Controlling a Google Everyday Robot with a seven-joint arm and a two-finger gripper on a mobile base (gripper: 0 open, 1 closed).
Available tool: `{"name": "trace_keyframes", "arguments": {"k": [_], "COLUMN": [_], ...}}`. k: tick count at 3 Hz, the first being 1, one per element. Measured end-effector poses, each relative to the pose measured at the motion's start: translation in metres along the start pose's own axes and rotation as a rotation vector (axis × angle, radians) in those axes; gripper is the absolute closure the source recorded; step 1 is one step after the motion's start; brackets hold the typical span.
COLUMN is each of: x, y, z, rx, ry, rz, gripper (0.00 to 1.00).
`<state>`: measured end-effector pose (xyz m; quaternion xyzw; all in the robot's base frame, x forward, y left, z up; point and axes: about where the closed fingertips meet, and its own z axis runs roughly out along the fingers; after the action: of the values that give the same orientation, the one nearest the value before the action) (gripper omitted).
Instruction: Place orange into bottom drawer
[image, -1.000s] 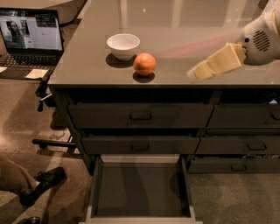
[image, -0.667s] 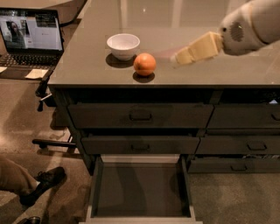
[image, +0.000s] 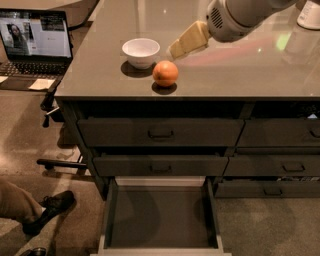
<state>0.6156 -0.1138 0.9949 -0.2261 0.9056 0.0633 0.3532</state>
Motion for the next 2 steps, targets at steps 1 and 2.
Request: {"name": "trace_keyframes", "arguments": {"k": [1,2], "x": [0.000,0.007], "y": [0.000,-0.002], "z": [0.000,0.019], "rx": [0.000,0.003], "ry": [0.000,-0.020], "rz": [0.000,0.059], "gripper": [0.00,0.00]}}
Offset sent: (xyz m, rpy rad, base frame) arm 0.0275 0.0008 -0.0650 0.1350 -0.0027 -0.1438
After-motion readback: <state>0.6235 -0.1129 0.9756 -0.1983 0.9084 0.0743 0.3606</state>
